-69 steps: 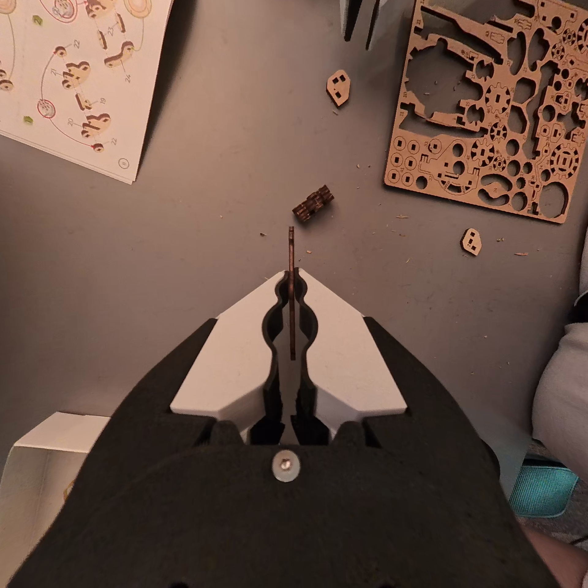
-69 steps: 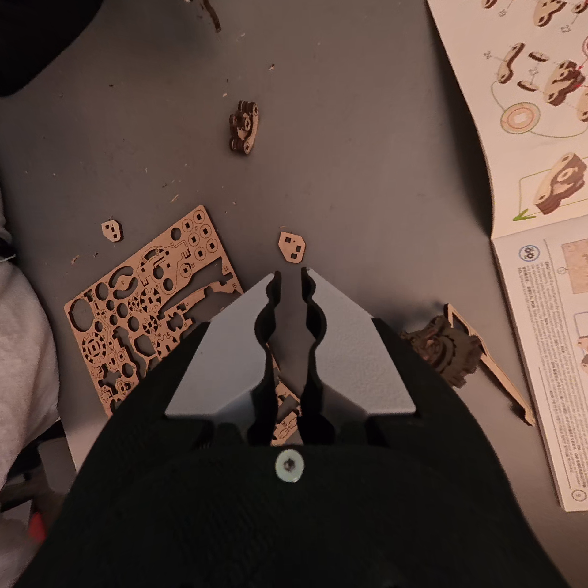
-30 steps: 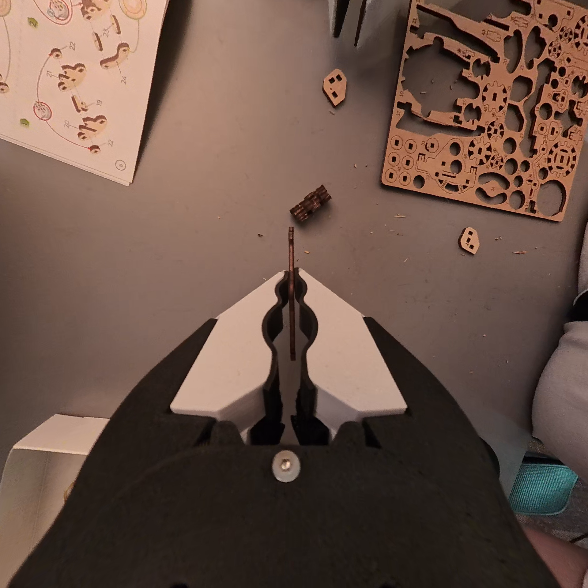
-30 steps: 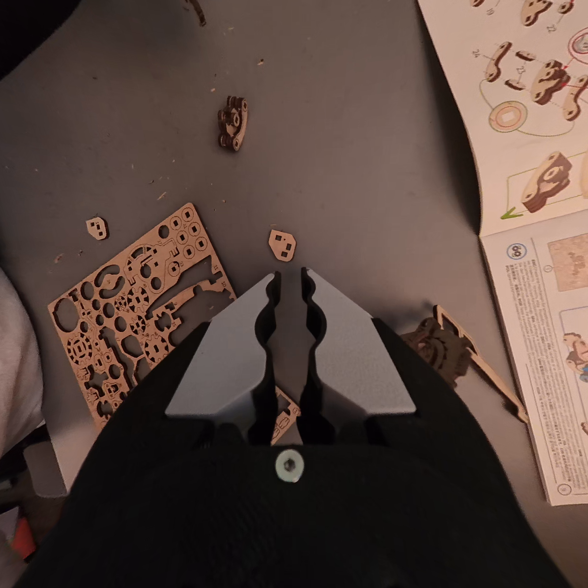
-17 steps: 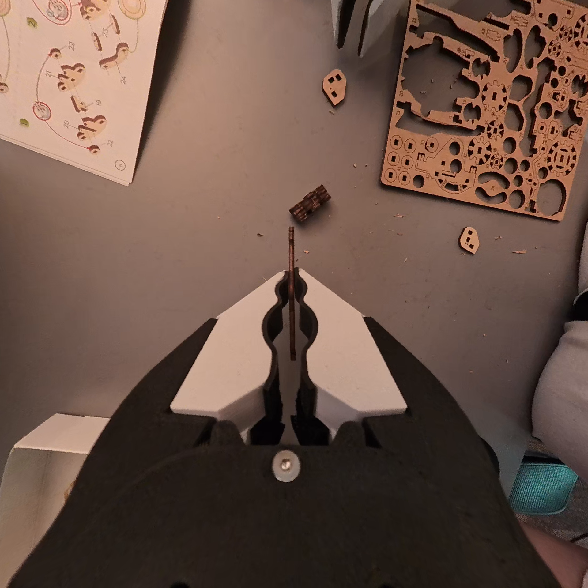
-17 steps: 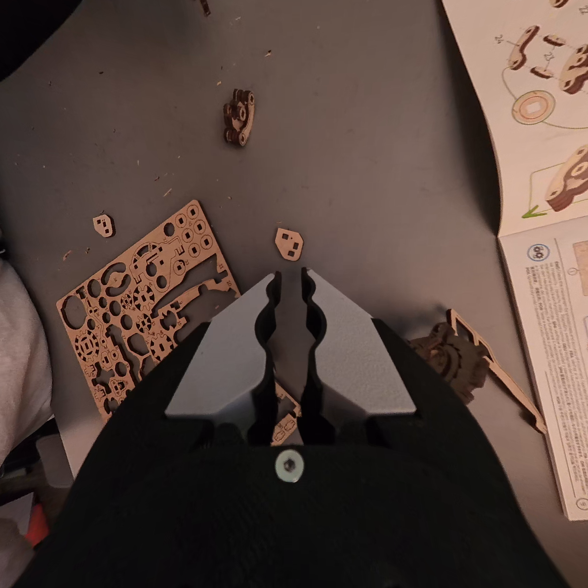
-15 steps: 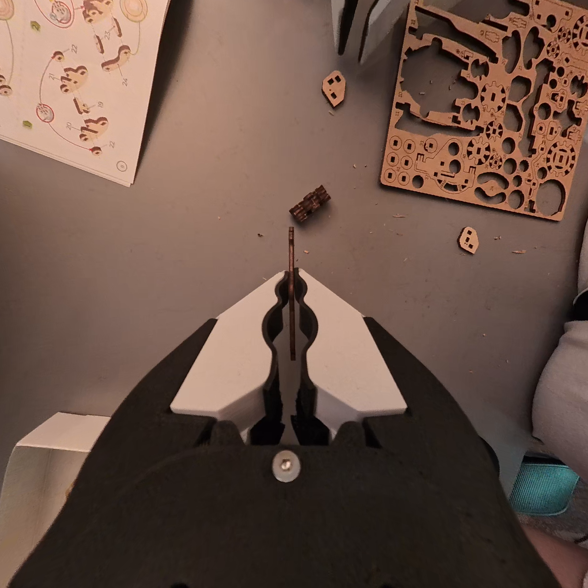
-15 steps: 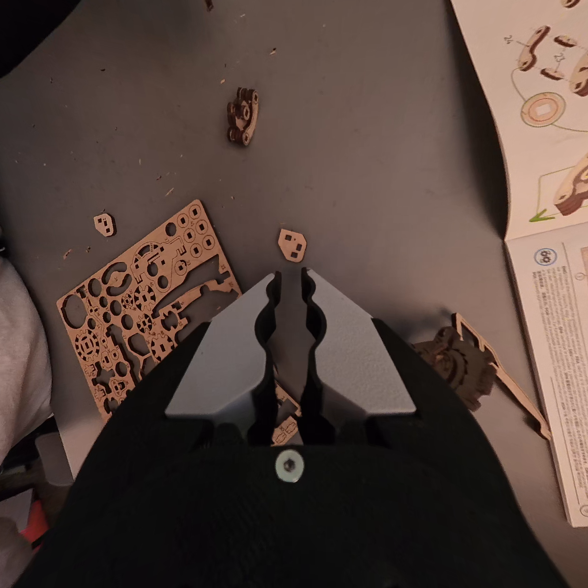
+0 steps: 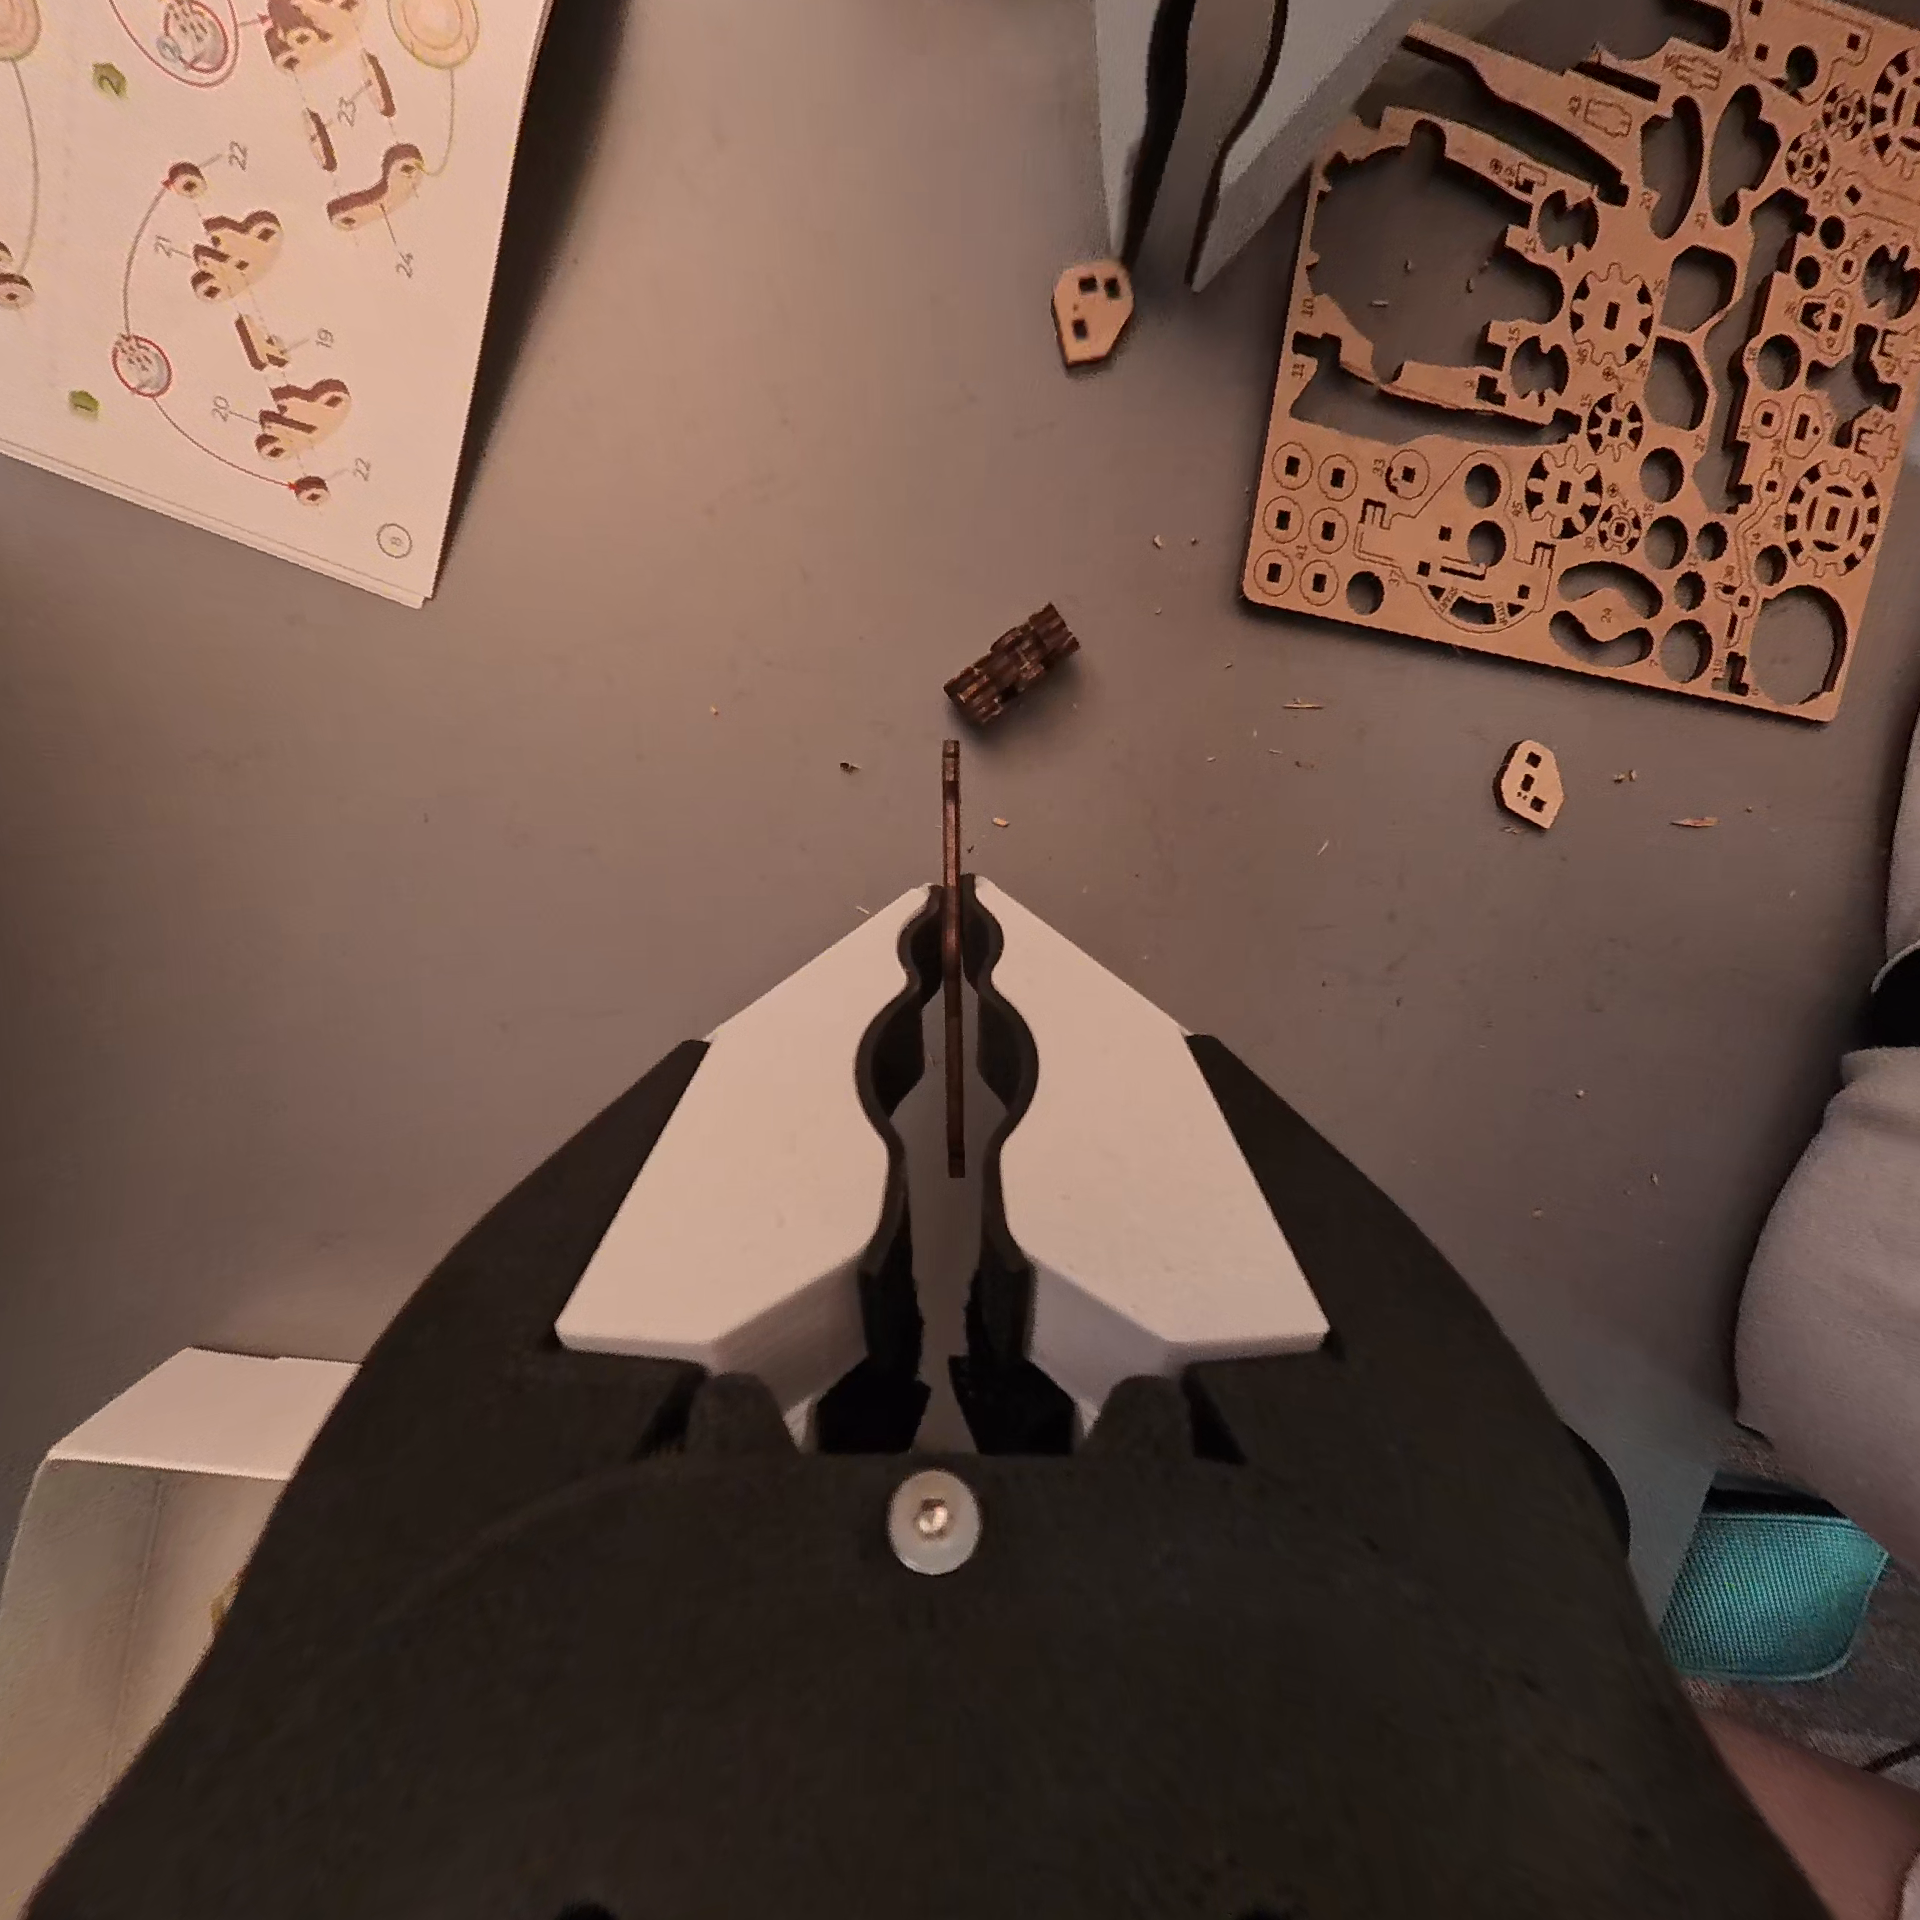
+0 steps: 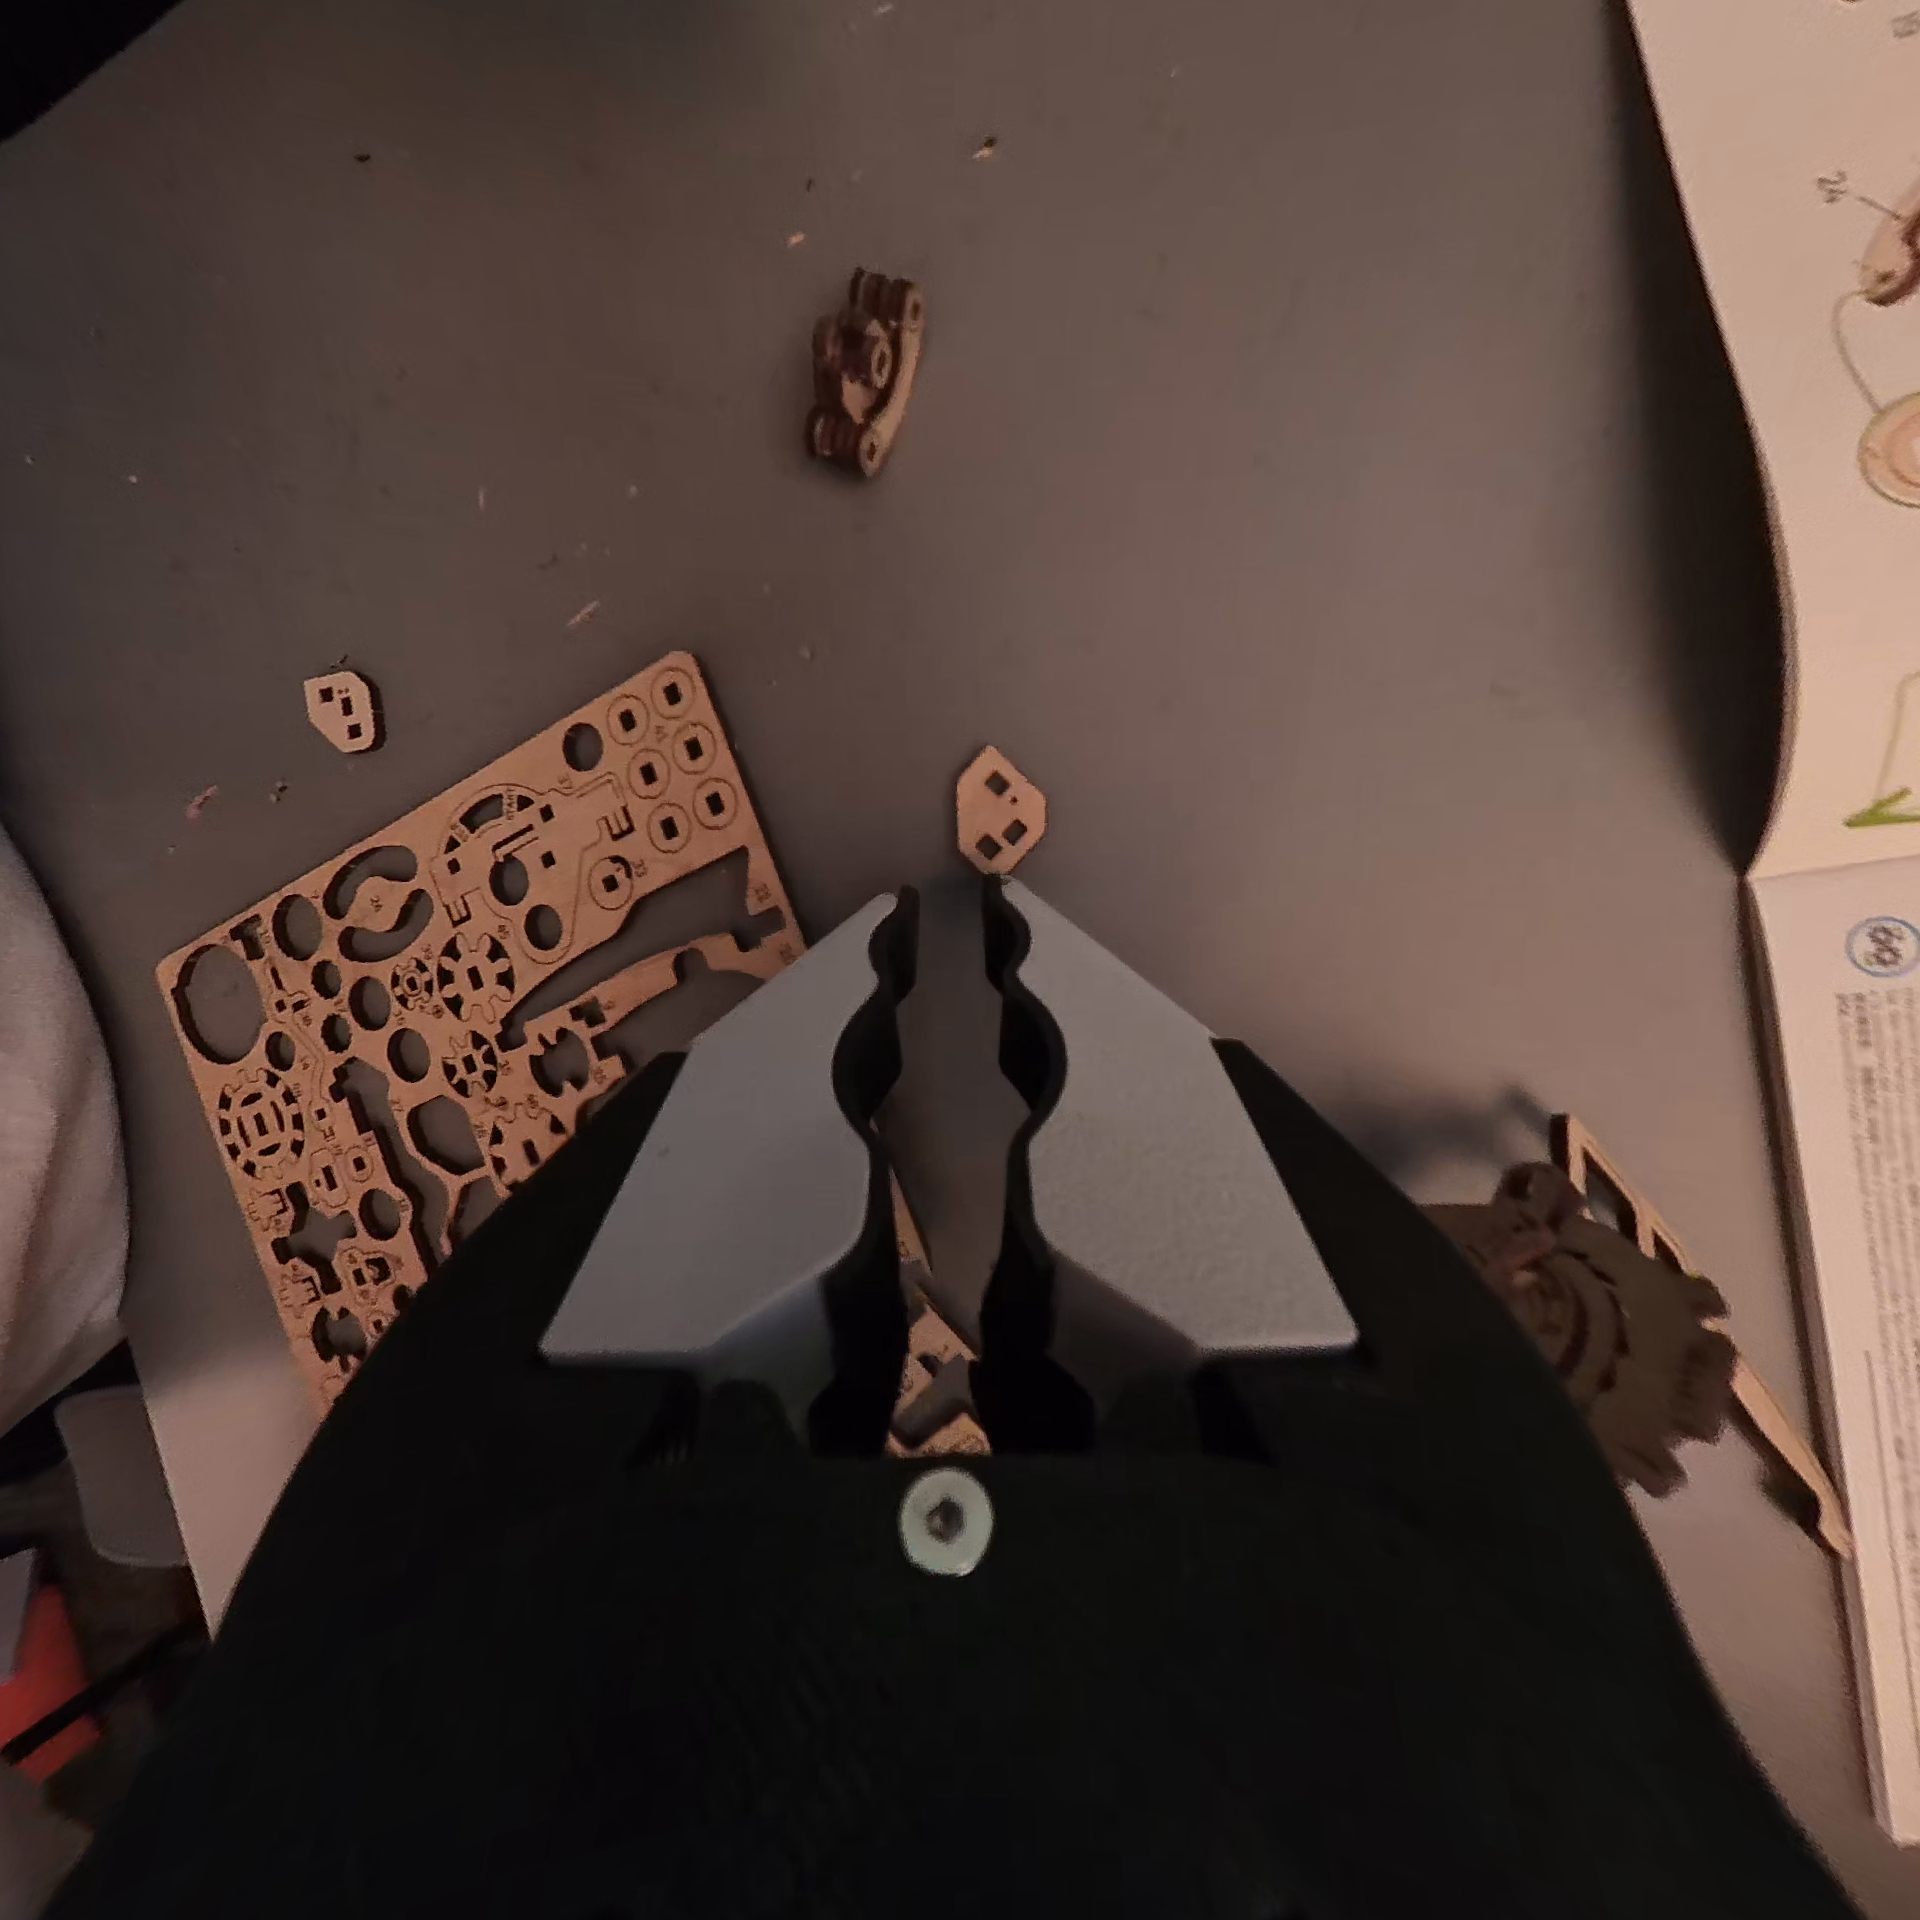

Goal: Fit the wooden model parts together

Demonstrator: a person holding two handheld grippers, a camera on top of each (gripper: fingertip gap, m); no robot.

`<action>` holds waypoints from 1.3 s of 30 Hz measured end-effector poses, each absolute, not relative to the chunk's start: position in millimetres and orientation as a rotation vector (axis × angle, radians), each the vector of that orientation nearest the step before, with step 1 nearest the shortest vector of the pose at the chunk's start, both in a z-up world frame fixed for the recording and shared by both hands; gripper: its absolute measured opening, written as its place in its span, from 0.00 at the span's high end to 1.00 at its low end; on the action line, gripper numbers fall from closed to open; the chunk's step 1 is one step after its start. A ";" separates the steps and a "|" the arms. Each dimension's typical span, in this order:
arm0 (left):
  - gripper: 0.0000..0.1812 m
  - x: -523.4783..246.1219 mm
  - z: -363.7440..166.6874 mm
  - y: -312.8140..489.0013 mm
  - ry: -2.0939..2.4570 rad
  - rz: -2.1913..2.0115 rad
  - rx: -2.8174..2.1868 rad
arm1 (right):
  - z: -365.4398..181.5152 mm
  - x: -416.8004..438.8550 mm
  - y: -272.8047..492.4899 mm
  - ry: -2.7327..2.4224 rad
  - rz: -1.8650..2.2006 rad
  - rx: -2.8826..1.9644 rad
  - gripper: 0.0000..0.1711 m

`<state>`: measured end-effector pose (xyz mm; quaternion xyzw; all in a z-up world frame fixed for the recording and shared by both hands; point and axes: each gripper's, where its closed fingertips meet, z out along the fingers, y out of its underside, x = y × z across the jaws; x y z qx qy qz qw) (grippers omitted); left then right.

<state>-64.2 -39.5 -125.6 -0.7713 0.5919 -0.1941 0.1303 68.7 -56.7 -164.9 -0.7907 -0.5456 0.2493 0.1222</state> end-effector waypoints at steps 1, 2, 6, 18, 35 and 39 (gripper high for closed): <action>1.00 -64.3 -125.8 -39.5 1.720 -0.564 -2.241 | -165.0 65.5 -59.0 -1.597 0.750 -2.300 0.93; 1.00 -64.3 -126.0 -39.5 1.720 -0.562 -2.242 | -165.0 62.2 -61.4 -1.601 0.773 -2.294 0.93; 1.00 -64.1 -126.0 -40.0 1.724 -0.561 -2.240 | -164.4 54.3 -65.8 -1.612 0.817 -2.264 0.93; 1.00 -64.1 -125.4 -40.0 1.724 -0.560 -2.239 | -156.2 56.3 -47.0 -1.686 0.625 -2.040 0.91; 1.00 -62.9 -122.5 -41.5 1.729 -0.555 -2.225 | -164.4 51.4 -40.9 -1.618 0.572 -2.103 0.90; 1.00 -62.9 -122.7 -41.4 1.728 -0.555 -2.226 | -164.2 49.8 -32.6 -1.420 0.520 -2.283 0.90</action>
